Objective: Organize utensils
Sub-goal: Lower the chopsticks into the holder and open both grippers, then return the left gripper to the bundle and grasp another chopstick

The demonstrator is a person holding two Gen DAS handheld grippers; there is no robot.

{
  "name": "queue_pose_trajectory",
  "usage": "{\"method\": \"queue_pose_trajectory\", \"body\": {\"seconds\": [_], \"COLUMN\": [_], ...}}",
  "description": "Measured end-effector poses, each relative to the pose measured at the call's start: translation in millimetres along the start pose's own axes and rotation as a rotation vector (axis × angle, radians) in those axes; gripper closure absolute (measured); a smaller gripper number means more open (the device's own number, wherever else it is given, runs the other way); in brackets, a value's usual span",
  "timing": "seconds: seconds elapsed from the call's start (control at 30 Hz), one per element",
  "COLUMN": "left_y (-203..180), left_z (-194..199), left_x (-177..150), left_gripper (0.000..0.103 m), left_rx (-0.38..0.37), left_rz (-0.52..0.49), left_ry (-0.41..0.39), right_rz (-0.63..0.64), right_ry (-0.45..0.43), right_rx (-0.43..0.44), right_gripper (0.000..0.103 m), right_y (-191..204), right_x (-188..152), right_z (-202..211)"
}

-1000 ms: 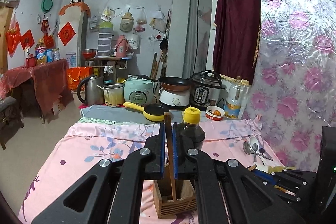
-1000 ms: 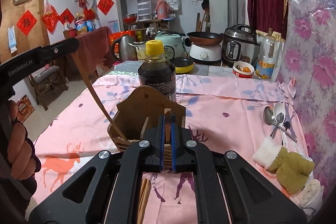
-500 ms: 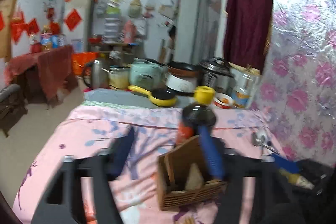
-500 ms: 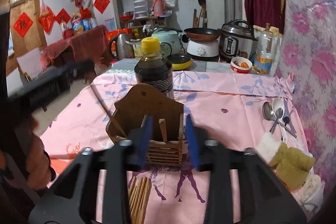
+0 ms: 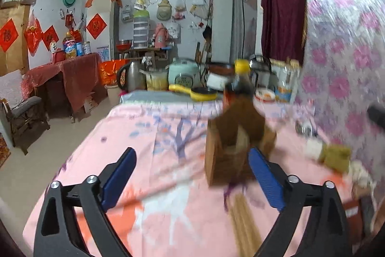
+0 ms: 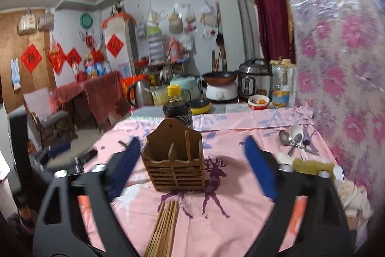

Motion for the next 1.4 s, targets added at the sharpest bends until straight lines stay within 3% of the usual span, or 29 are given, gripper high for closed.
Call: {"method": "queue_pose_trajectory", "body": {"seconds": [0.13,0.23,0.4,0.53,0.67,0.87,1.0,1.13,1.27,1.4], "left_y": [-8,-15,-17,-28,-34,-42,-43,-24,-8,-21], "left_z": [25,37,39,36,28,22,11,3,6,11], "left_x": [-63,-121,-179,-189,-200,-197,-193,-190,-188,-187], "left_gripper": [0.007,0.007,0.007,0.007,0.007,0.007,0.006,0.007,0.016,0.040], "left_rx": [-0.026,-0.065,-0.116,-0.165,-0.162,-0.157,-0.130,-0.051,-0.031,-0.064], "left_rz": [-0.029,-0.047,-0.040,-0.093,-0.117,-0.137,-0.133,-0.072,-0.031,-0.078], "left_ry": [0.094,0.203,0.325,0.343,0.381,0.373,0.378,0.387,0.387,0.358], "right_rz": [-0.049,-0.044,-0.039,-0.033,-0.042,-0.054,-0.054,-0.054,-0.053,-0.042], "right_ry": [0.044,0.144,0.338,0.405,0.414,0.423,0.425,0.426,0.424,0.414], "right_rx": [-0.027,-0.057,-0.098,-0.113,-0.116,-0.125,-0.127,-0.127,-0.126,-0.123], "right_gripper": [0.007,0.007,0.007,0.007,0.007,0.007,0.007,0.007,0.007,0.007], "right_y": [-8,-13,-28,-34,-39,-40,-41,-41,-41,-38], "right_x": [-49,-96,-164,-188,-196,-198,-199,-199,-199,-198], "right_z": [30,32,22,11,13,12,11,11,12,13]}}
Point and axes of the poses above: each gripper's, at about its wrist camera, not at the fingertips, and z roughly against the way its jaws point, y to its left, x to its top, the point moved 3 cm from there along -z, roughly the way its jaws point, and after that the axes turned 10 degrees about -y, right-handed, at the moved point
